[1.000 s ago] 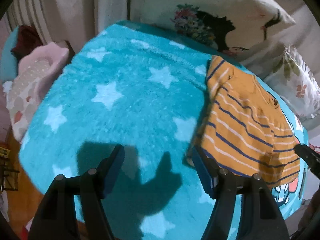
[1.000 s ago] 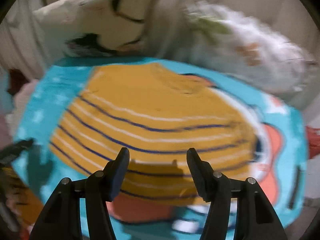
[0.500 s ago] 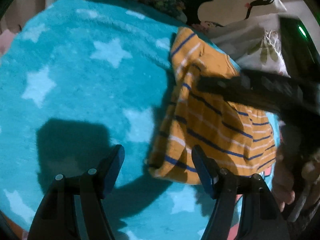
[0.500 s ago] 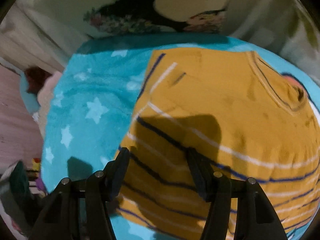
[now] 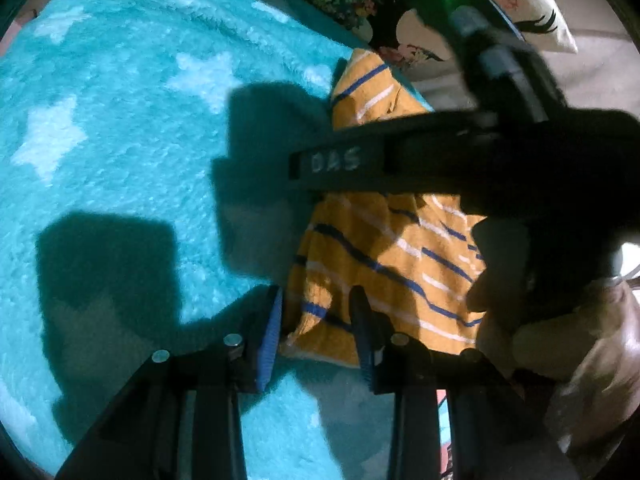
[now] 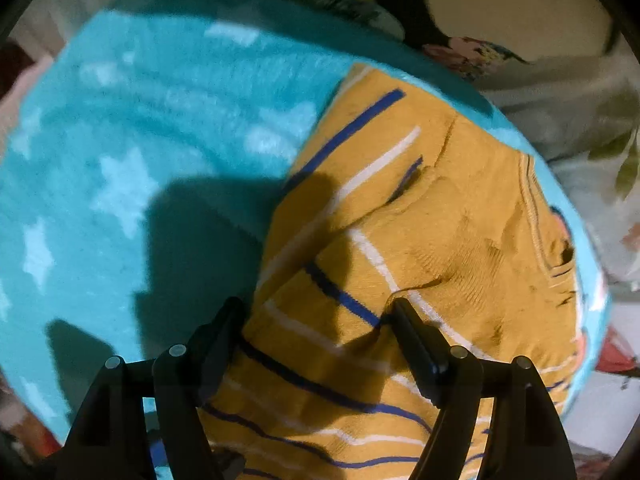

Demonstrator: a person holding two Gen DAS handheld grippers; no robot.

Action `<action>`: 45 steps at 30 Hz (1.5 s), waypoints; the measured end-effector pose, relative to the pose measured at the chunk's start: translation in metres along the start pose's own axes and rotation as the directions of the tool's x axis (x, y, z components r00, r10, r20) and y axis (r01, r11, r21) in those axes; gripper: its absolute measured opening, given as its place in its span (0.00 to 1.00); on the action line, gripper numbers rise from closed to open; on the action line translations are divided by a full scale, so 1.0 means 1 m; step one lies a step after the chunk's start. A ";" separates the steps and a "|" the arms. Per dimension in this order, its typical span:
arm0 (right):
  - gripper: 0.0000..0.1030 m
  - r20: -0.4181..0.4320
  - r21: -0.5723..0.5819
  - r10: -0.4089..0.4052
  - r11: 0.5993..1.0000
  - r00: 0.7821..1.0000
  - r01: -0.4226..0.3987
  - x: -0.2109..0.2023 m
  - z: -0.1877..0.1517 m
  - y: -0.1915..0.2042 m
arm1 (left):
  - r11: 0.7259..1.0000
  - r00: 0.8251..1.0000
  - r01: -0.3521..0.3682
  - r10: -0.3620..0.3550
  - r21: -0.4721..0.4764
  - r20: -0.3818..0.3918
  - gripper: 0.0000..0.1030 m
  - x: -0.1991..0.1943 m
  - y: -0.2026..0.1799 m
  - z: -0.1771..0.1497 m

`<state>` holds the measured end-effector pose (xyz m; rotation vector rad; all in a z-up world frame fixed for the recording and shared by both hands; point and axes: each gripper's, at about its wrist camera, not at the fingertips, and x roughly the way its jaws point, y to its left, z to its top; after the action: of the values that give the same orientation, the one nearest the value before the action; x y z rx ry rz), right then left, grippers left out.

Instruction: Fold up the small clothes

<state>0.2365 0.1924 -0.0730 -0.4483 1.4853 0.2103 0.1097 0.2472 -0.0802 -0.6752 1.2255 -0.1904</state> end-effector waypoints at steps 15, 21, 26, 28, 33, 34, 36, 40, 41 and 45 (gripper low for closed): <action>0.15 0.288 0.084 0.280 0.945 0.916 -0.315 -0.064 -0.062 -0.095 | 0.985 0.974 -0.108 0.131 -0.132 0.184 0.32 -0.066 -0.009 -0.022; 0.14 0.448 0.198 0.410 0.821 0.795 -0.535 -0.077 -0.113 -0.215 | 0.977 0.963 -0.162 0.187 -0.139 0.192 0.35 -0.054 -0.051 -0.040; 0.14 0.546 0.284 0.416 0.724 0.727 -0.628 -0.051 -0.185 -0.322 | 0.981 0.970 -0.177 0.188 -0.084 0.156 0.36 -0.017 -0.104 -0.059; 0.14 0.540 0.333 0.404 0.703 0.738 -0.629 -0.030 -0.208 -0.350 | 0.982 0.974 -0.178 0.184 -0.056 0.132 0.36 0.003 -0.126 -0.065; 0.14 0.512 0.425 0.458 0.600 0.726 -0.678 0.036 -0.251 -0.395 | 0.981 0.979 -0.193 0.190 0.035 0.079 0.36 0.044 -0.175 -0.077; 0.14 0.514 0.423 0.463 0.596 0.723 -0.682 0.038 -0.255 -0.399 | 0.978 0.978 -0.201 0.197 0.058 0.072 0.36 0.051 -0.185 -0.080; 0.14 0.508 0.406 0.466 0.612 0.724 -0.679 0.037 -0.257 -0.398 | 0.975 0.978 -0.204 0.199 0.090 0.066 0.36 0.058 -0.199 -0.083; 0.19 0.525 0.384 0.476 0.607 0.705 -0.696 0.019 -0.270 -0.415 | 0.961 0.971 -0.235 0.224 0.147 0.085 0.36 0.064 -0.224 -0.089; 0.22 0.537 0.382 0.466 0.609 0.703 -0.695 0.011 -0.274 -0.417 | 0.958 0.969 -0.241 0.229 0.153 0.091 0.36 0.064 -0.228 -0.090; 0.58 0.547 0.348 0.486 0.609 0.682 -0.713 -0.006 -0.285 -0.405 | 0.956 0.965 -0.254 0.239 0.145 0.109 0.40 0.067 -0.231 -0.089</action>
<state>0.1400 -0.2896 -0.0092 0.5837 1.1588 0.3896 0.1019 -0.0017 -0.0173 -0.3842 1.1825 -0.0474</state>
